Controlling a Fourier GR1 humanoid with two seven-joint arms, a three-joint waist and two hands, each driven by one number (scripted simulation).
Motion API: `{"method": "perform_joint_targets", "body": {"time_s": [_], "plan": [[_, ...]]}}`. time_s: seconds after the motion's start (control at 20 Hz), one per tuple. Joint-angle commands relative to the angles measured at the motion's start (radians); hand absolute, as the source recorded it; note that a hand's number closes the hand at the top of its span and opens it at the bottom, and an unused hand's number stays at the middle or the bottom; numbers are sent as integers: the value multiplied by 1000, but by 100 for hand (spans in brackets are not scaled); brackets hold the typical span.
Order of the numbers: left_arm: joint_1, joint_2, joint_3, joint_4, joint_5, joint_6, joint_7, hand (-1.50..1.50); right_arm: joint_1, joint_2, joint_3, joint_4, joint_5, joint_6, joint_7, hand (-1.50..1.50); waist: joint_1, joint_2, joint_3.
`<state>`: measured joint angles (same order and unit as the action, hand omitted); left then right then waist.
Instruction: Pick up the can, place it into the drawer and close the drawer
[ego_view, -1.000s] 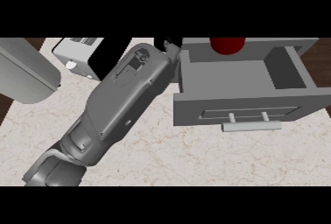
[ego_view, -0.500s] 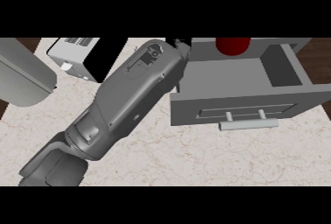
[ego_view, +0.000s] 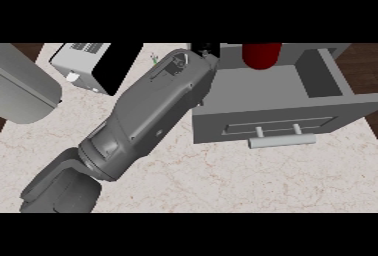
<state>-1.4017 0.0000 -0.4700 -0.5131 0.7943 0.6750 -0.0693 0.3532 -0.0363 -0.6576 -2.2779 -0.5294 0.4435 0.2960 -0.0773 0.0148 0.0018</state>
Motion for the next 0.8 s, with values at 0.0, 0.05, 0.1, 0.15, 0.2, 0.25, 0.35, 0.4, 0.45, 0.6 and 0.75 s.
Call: {"method": "perform_joint_targets", "body": {"time_s": [0.0,0.05,0.1,0.15,0.2,0.25,0.35,0.4,0.45,0.6,0.75], "plan": [[34,0,-50,24,50,17,-40,-150,4,22,31,-43,-4,-9,31,-150,-10,2,0],[2,0,-30,73,26,-6,-42,-150,32,-1,-26,-60,-50,-12,31,-150,-4,0,0],[-16,0,-88,30,53,66,-1,-150,8,-7,9,-70,-38,-12,50,-150,-20,1,0],[49,0,-74,47,59,45,-74,-150,15,-7,-8,-29,-58,-5,40,-150,-17,4,0],[23,0,-122,18,82,87,-25,-150,-25,18,45,-32,33,-13,28,-150,-26,8,1],[-2,0,-87,51,80,75,-30,-150,-4,-1,-2,-34,-20,-12,28,-150,-10,2,0],[17,0,-87,74,86,64,-75,-150,-28,-17,-9,4,3,-14,19,-150,-7,5,0],[-25,0,-98,86,98,87,-27,-150,1,5,33,-72,-11,-17,67,-150,-21,6,0],[-39,0,-97,68,112,112,-31,-150,-8,11,9,12,12,28,-10,-150,-21,5,1],[-8,0,-124,50,132,99,-50,-150,-39,-14,-14,19,15,-6,3,-150,-9,3,0],[-3,0,-129,71,156,108,-85,-150,-55,-19,7,-14,8,-24,34,-150,-17,6,0]]}}
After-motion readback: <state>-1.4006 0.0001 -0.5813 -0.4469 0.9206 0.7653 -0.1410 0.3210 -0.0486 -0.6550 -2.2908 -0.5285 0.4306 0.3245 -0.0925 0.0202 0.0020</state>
